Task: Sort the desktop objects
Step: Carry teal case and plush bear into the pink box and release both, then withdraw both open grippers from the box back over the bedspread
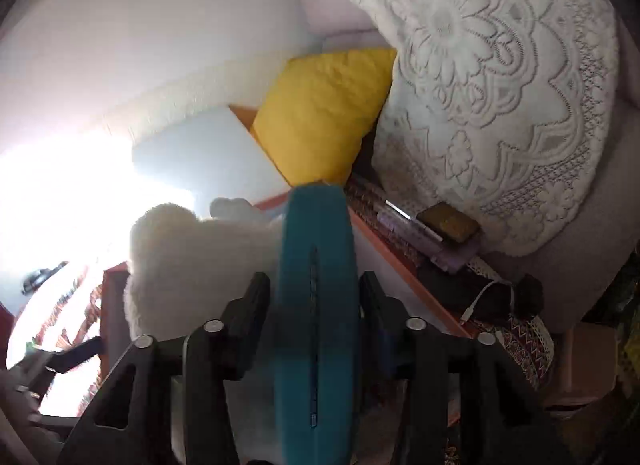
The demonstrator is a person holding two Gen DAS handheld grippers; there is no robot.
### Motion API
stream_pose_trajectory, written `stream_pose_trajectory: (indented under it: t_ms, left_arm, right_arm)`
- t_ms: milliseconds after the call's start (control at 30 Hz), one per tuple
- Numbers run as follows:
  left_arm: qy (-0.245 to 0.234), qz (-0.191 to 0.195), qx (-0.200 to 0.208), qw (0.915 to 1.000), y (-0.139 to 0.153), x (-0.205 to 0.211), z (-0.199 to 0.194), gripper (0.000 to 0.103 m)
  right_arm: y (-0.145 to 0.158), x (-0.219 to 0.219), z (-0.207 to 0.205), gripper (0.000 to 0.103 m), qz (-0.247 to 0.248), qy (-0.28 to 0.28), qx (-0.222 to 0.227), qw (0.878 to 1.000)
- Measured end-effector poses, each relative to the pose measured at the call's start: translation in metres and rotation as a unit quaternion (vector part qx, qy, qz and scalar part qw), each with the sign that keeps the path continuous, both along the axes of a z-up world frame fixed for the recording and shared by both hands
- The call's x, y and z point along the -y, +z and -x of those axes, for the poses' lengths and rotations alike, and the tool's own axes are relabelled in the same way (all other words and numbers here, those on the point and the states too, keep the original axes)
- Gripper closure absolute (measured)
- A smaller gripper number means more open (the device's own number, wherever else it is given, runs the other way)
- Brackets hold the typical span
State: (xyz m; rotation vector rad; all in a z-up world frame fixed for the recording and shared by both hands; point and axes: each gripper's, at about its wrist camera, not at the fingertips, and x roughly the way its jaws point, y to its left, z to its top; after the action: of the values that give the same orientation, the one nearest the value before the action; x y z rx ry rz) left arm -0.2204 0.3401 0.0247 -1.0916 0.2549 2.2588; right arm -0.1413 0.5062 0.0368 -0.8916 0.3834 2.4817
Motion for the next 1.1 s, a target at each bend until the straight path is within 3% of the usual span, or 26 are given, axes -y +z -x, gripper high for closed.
stream_pose_trajectory:
  t_ms: [33, 100, 167, 333, 533, 667, 800, 1000, 1100]
  left_arm:
    - [0.008, -0.017, -0.02, 0.9996, 0.014, 0.02, -0.004, 0.01]
    - [0.027, -0.07, -0.04, 0.9964, 0.043, 0.064, -0.01, 0.0]
    - [0.047, -0.091, -0.05, 0.9935, 0.061, 0.09, -0.01, 0.001]
    - [0.112, -0.104, -0.049, 0.987, 0.048, 0.157, -0.027, 0.001]
    - [0.182, -0.056, -0.034, 0.9812, -0.021, 0.228, -0.07, 0.001]
    - [0.236, -0.034, 0.006, 0.9711, -0.063, 0.295, -0.082, 0.001]
    - [0.283, -0.011, 0.017, 0.9588, -0.081, 0.358, -0.087, 0.001]
    - [0.287, 0.021, 0.014, 0.9576, -0.08, 0.432, -0.091, 0.001]
    - [0.305, 0.023, -0.01, 0.9521, -0.076, 0.463, -0.091, 0.001]
  right_arm:
    - [0.001, 0.003, 0.001, 0.023, -0.01, 0.0, -0.003, 1.0]
    - [0.006, 0.012, -0.001, 0.021, -0.023, 0.008, -0.011, 1.0]
    - [0.01, 0.025, -0.002, 0.021, -0.038, 0.015, -0.014, 0.999]
    - [0.011, 0.06, -0.001, 0.021, -0.059, 0.037, -0.017, 0.997]
    - [0.037, 0.111, -0.008, 0.019, -0.016, 0.072, -0.077, 0.994]
    - [0.044, 0.171, 0.006, 0.01, 0.017, 0.147, -0.094, 0.985]
    - [0.028, 0.242, 0.035, 0.008, 0.022, 0.22, -0.066, 0.973]
    - [-0.013, 0.322, 0.072, 0.008, 0.024, 0.271, -0.008, 0.962]
    - [-0.037, 0.343, 0.086, 0.008, 0.033, 0.277, 0.025, 0.96]
